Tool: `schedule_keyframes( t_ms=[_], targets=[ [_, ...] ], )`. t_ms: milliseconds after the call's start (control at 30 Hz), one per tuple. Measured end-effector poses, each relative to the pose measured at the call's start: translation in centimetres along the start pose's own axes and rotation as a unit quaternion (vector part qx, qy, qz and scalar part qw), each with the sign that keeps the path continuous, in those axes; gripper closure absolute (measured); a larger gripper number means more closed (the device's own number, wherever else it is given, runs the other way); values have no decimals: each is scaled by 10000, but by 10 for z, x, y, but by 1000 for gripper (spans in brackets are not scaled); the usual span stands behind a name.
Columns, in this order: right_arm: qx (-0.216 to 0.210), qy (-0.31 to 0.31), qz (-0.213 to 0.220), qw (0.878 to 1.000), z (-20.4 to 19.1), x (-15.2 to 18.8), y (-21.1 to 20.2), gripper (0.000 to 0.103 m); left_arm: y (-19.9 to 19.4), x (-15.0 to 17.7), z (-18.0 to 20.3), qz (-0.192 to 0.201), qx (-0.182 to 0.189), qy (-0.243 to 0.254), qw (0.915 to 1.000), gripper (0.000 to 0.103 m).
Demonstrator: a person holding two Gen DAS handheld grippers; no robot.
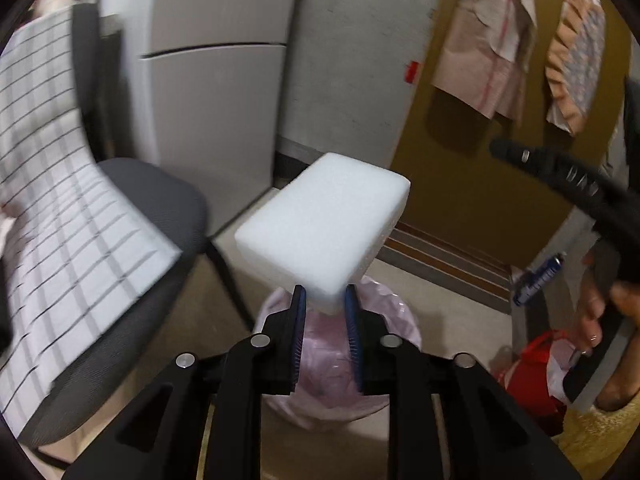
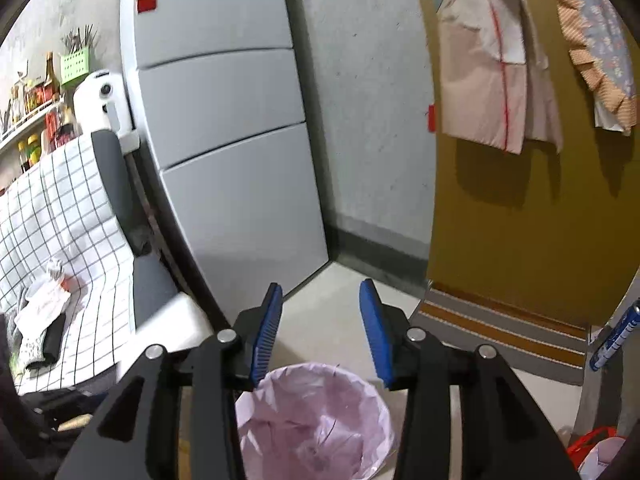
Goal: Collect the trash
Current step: 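Carry the white sponge with the left gripper over the wastebasket and release, then grasp the white tissue with the right gripper while the left gripper returns to the chair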
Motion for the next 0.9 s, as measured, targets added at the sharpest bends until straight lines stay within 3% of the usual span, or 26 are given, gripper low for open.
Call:
schedule_keyframes(
  t_ms=[100,233,467,700,800,900],
  targets=[
    [45,64,13,10000,5,-1,3,57,30,3,7,-320,133,137,9993,59],
    [30,129,-160,9998,7,1,13,56,33,8,-6,-479,17,-49,9988,58],
    [-275,-86,-127,9995,-28,0,11,56,-23,13,-67,-39,-998,-599,9932,52],
    [-884,-431,-429,9942,-94,6,20,56,-101,45,-125,176,-2162,-1240,9683,51],
    [-1219,-670,-591,9885,-127,11,23,55,-134,59,-152,246,-2390,-1595,9575,48],
    [-1666,-900,-725,9792,-166,18,24,51,-166,74,-177,278,-2742,-1956,9411,44]
  ],
)
Point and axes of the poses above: each gripper's, at about its wrist camera, not at the fingertips, and y roughly the way its jaws point, z to its right, x to its underside, the point moved 1 cm from there along y, roughly the way its jaws point, and after that the axes turned 2 degrees about z, right-handed, at the moved point
